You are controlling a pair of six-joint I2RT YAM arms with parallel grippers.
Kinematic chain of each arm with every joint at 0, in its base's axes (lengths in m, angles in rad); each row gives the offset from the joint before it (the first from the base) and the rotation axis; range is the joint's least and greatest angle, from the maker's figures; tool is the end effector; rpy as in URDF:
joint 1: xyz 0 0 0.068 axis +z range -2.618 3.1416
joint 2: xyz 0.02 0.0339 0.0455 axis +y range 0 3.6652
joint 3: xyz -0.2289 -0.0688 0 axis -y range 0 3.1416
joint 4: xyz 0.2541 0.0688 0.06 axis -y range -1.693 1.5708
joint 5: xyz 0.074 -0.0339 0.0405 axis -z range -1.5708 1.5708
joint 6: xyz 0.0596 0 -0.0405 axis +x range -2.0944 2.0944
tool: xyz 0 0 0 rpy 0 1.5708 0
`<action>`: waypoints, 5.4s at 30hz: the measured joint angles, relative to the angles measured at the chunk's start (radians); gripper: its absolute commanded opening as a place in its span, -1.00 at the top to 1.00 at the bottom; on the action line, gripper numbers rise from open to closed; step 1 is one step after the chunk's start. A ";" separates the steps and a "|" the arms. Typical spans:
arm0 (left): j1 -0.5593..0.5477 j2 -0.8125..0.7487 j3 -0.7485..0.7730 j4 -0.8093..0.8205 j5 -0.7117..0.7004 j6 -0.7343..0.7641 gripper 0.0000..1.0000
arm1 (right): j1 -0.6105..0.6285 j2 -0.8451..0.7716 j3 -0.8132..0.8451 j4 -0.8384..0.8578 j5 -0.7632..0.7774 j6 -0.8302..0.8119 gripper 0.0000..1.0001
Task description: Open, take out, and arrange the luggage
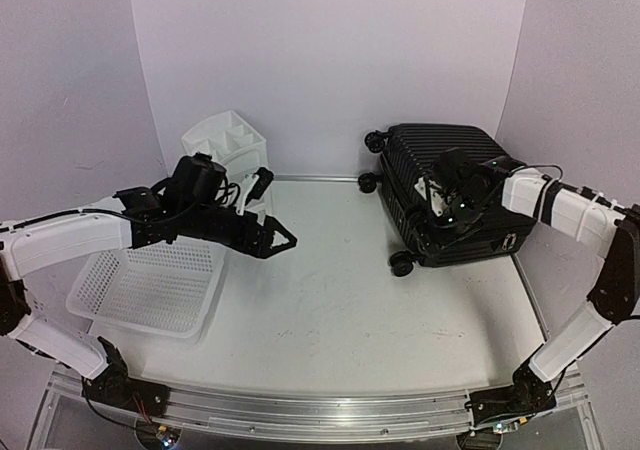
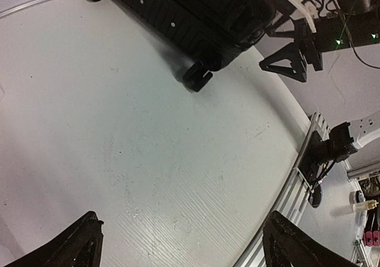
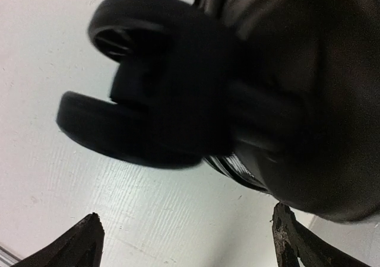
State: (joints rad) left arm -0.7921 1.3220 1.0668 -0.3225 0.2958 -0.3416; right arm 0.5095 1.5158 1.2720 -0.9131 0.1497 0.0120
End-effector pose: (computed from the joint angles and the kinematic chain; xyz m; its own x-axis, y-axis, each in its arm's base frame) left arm 0.2225 -0.2502 0.2577 -0.6470 0.1994 -0.7360 0.6747 0.5995 -0.4306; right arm 0.2854 0.1493 0.2172 -0.8044 -0.4358 -0.4038 -0.4203 0.8978 -0.1317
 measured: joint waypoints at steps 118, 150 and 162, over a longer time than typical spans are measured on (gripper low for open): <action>-0.089 0.147 0.085 0.061 -0.063 -0.049 -0.97 | -0.409 -0.132 -0.060 0.121 -0.521 0.341 -0.96; -0.002 0.250 0.480 -0.237 -0.267 -0.002 -0.99 | -0.188 -0.300 -0.146 0.274 -0.452 0.422 -0.96; 0.150 0.504 0.750 -0.457 -0.365 0.073 -0.99 | -0.057 -0.172 -0.177 0.405 -0.601 0.551 -0.97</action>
State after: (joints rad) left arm -0.6422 1.8256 1.8164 -0.7799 -0.0689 -0.2684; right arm 0.4526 1.3437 1.0946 -0.5079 -0.4511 0.5629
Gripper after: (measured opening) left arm 0.994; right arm 0.983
